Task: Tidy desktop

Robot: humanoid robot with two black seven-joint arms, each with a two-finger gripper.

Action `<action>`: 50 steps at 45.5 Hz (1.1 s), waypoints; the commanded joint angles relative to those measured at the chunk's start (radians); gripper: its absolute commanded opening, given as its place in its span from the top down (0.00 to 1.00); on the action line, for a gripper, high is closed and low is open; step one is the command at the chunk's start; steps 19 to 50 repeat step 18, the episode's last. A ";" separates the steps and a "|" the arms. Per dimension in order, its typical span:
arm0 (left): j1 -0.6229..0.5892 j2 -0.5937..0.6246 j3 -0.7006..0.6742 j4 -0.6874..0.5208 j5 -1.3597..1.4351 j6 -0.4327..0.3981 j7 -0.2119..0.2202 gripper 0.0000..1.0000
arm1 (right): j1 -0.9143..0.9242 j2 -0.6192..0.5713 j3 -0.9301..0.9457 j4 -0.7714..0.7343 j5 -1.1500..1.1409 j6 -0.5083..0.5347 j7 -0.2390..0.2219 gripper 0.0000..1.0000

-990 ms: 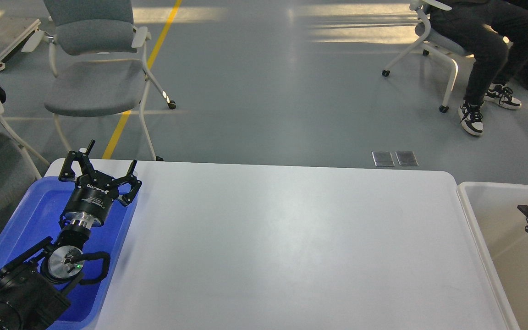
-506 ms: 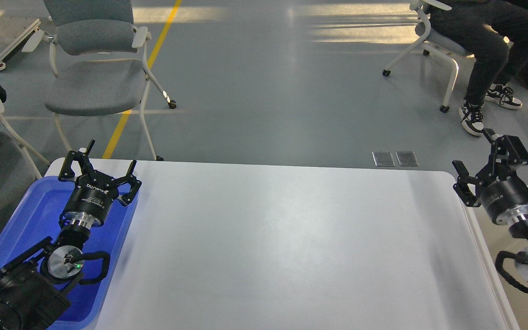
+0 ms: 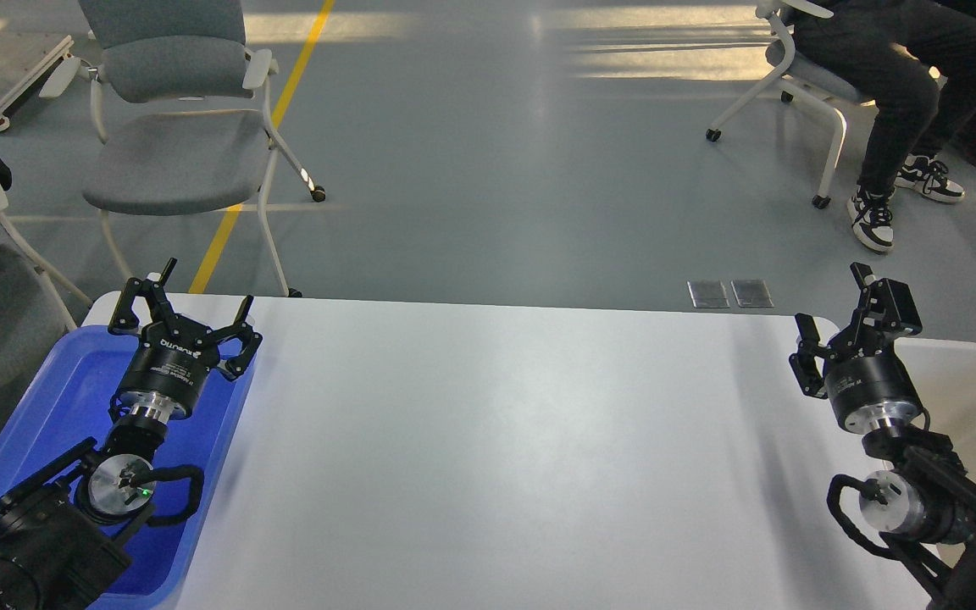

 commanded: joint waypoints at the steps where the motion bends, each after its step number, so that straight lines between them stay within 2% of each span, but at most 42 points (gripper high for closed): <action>1: 0.000 0.000 0.000 0.000 0.000 0.000 0.000 0.00 | -0.004 0.061 0.007 -0.001 0.003 -0.002 0.007 0.00; 9: 0.000 0.000 0.000 0.000 0.000 0.000 0.000 0.00 | -0.008 0.095 0.011 -0.006 0.003 -0.011 0.007 0.00; 50: 0.000 0.000 0.000 0.000 0.000 0.000 0.000 0.00 | -0.010 0.093 0.011 -0.011 0.003 -0.009 0.007 0.00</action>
